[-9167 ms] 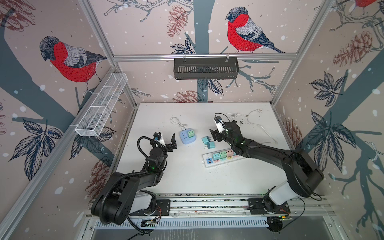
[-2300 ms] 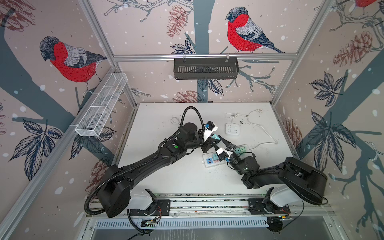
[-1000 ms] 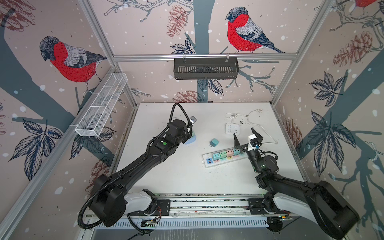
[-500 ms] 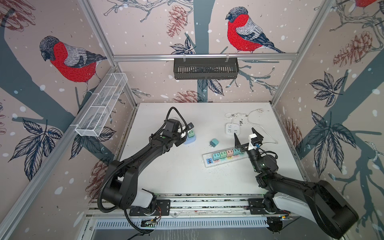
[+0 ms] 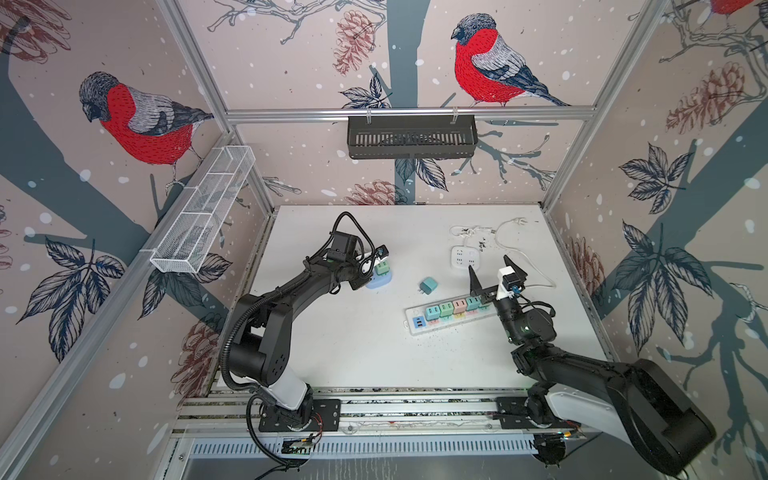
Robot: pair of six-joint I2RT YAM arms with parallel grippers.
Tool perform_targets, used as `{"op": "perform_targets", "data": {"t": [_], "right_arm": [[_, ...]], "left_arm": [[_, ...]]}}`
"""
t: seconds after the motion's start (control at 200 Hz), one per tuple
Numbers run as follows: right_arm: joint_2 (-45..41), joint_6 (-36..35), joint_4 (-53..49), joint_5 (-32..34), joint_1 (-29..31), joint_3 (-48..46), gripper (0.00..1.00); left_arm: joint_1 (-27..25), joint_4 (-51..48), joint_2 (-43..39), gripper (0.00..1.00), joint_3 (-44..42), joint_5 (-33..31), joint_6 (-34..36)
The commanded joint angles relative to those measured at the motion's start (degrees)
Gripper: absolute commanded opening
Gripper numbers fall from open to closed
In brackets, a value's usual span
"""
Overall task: Insert the plug
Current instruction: 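Carry the teal adapter with the left gripper over the light blue strip, then lower the teal adapter with the left gripper toward a socket beside the green adapter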
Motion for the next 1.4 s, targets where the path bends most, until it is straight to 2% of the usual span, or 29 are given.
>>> {"op": "perform_targets", "data": {"t": [0.0, 0.37, 0.585, 1.396], "right_arm": [[-0.02, 0.83, 1.50, -0.69, -0.10, 0.19, 1.00], [0.11, 1.08, 1.14, -1.04, -0.26, 0.36, 1.00], [0.06, 1.21, 1.07, -1.08, -0.43, 0.40, 1.00], [-0.42, 1.79, 0.81, -1.79, -0.91, 0.25, 1.00]], "left_arm": [[0.29, 0.11, 0.43, 0.00, 0.35, 2.79, 1.72], [2.44, -1.14, 3.35, 0.00, 3.08, 8.61, 6.01], [2.75, -8.36, 7.87, 0.00, 8.13, 9.56, 9.29], [3.82, -8.09, 12.50, 0.00, 10.18, 12.34, 9.26]]}}
